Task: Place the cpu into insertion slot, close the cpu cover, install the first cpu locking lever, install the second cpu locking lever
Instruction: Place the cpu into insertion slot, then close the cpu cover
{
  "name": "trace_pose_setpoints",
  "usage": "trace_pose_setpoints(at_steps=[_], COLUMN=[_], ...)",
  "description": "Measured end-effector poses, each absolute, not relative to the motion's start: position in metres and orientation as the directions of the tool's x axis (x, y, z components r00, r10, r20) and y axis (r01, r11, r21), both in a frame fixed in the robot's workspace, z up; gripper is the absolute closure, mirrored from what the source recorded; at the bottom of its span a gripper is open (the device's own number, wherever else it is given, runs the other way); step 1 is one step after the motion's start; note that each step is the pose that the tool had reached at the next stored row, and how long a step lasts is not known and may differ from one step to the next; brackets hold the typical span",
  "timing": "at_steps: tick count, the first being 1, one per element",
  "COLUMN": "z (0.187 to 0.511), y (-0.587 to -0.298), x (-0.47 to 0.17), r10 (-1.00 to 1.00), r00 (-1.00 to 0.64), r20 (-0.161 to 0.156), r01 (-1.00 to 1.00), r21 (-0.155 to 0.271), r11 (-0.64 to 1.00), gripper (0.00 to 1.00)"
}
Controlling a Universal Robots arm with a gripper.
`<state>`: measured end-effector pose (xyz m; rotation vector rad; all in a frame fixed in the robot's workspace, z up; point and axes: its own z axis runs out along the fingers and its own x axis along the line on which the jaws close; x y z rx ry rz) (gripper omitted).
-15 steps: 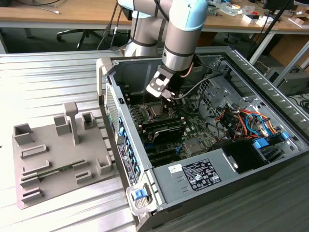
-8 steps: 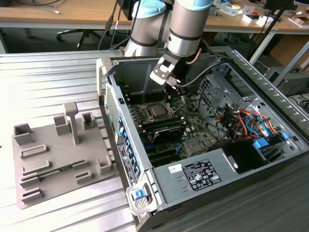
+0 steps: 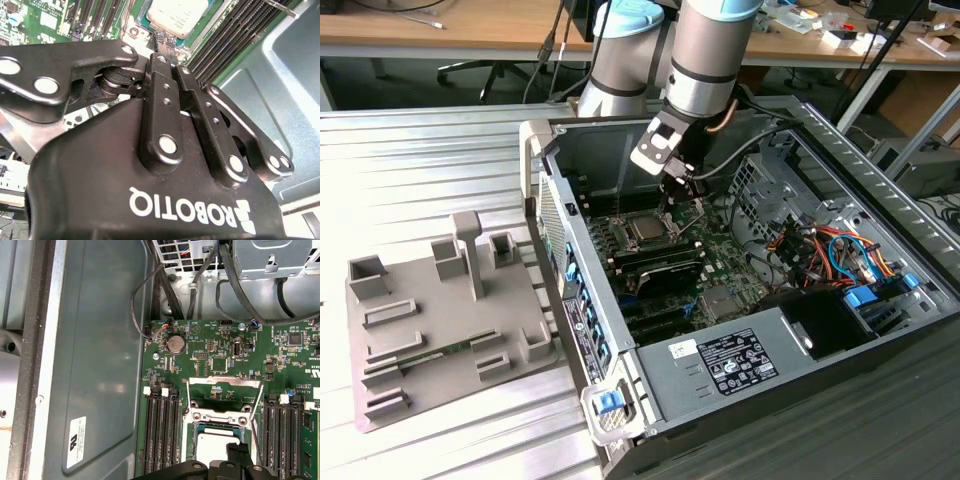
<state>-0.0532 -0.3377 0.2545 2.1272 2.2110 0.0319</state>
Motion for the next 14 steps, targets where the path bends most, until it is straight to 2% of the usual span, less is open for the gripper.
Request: trace_pose_setpoints(at_steps=[14], z=[0.2572], y=[-0.3377], x=[-0.0440], r10=[0.999], r00=[-0.037], r20=[-0.038], r01=[0.997], r21=[0.066], r11=[0.040], gripper=[0.89])
